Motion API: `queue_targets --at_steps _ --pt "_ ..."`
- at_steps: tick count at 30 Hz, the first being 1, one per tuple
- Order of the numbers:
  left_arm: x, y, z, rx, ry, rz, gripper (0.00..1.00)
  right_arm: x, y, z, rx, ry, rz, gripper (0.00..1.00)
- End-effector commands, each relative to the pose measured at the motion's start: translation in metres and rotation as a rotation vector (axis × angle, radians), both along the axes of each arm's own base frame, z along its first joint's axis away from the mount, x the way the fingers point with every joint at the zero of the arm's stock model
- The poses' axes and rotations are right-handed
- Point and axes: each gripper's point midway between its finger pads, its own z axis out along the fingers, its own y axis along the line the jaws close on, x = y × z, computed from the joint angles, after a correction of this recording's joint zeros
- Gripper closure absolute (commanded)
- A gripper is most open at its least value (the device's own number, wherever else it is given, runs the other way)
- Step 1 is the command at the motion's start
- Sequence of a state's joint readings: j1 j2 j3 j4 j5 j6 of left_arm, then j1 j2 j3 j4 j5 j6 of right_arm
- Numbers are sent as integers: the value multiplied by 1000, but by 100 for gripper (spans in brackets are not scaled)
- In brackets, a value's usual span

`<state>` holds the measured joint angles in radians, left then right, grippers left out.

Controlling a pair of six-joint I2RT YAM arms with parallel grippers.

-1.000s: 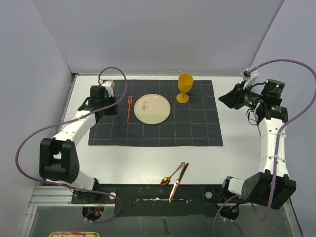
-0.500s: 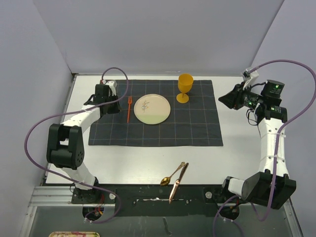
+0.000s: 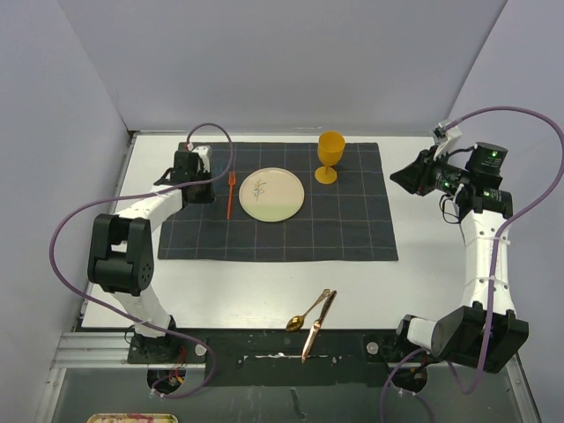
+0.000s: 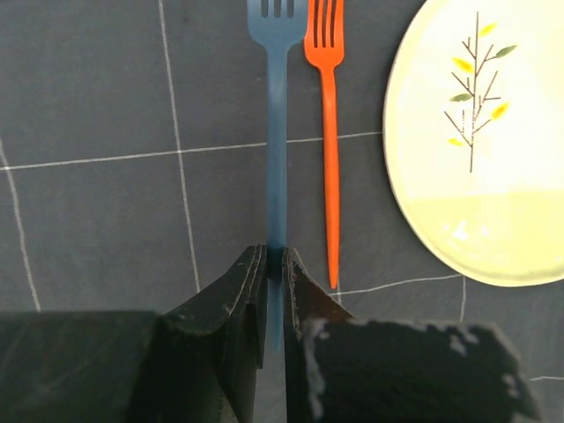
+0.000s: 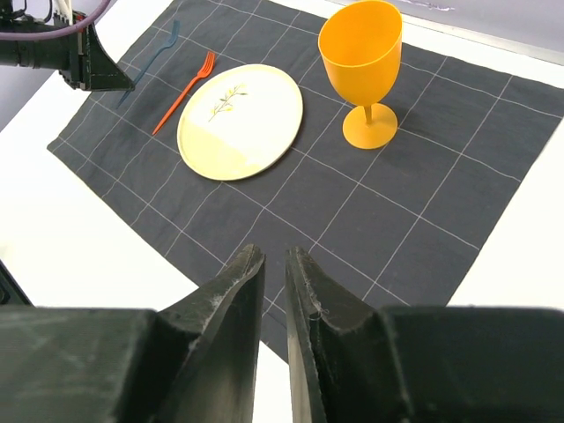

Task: Set the dinner table for one person
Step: Place the fork on the napkin.

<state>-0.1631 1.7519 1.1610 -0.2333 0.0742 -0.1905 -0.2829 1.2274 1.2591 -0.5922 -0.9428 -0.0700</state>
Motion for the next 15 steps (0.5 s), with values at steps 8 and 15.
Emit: queue_targets --at_steps 8,15 --pt "23 5 13 91 -112 7 100 8 -6 2 -4 -11 -13 82" --pt "22 -1 1 114 -82 -9 100 11 -9 -2 -13 0 -25 83"
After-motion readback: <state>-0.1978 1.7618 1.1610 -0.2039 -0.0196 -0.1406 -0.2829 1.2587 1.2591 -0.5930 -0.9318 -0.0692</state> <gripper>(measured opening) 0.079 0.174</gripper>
